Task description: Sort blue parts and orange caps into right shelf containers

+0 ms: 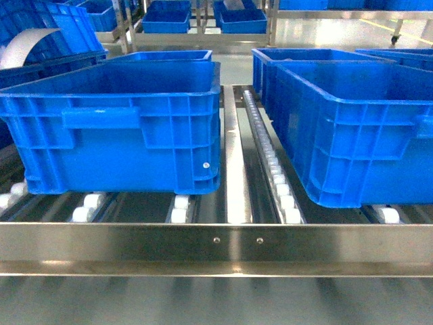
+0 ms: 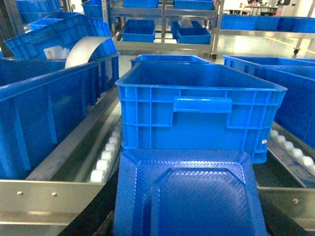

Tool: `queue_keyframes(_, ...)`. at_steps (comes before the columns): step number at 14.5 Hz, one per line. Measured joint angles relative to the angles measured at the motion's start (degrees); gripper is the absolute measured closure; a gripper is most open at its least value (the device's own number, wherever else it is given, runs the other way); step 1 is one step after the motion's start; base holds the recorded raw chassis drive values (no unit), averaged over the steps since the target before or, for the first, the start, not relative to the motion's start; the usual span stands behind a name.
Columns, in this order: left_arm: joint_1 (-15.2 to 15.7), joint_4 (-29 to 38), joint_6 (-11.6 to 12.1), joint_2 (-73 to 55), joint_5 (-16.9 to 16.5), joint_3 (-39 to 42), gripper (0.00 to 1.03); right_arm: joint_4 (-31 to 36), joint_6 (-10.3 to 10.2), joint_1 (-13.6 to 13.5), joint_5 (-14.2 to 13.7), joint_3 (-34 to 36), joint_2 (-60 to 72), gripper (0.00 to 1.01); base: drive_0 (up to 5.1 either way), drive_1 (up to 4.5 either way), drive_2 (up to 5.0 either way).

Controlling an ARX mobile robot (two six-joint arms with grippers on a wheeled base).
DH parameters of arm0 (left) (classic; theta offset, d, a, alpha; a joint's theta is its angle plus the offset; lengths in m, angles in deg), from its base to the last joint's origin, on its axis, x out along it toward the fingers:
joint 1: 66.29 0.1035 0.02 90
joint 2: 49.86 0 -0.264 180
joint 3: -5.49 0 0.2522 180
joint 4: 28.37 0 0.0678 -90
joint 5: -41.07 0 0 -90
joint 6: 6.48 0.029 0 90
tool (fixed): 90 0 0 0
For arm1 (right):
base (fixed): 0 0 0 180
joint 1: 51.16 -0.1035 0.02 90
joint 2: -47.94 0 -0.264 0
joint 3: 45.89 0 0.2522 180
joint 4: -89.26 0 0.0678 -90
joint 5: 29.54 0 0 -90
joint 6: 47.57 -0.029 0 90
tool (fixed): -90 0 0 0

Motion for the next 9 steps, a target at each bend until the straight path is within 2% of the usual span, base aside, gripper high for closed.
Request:
queue_keyframes(7,-0.02,0.02,0.0,0.0,-0.07,0.0,0.6,-0.09,0.0,0.0,0.0,0.0,0.0,0.6,0.0,4.11,-4.2)
queue_keyframes(9,0.0,-0.15,0.0,0.0,0.02,0.0,0.6,-0.02,0.0,0.0,0.0,0.0,0.0,0.6,0.0,0.0,0.0)
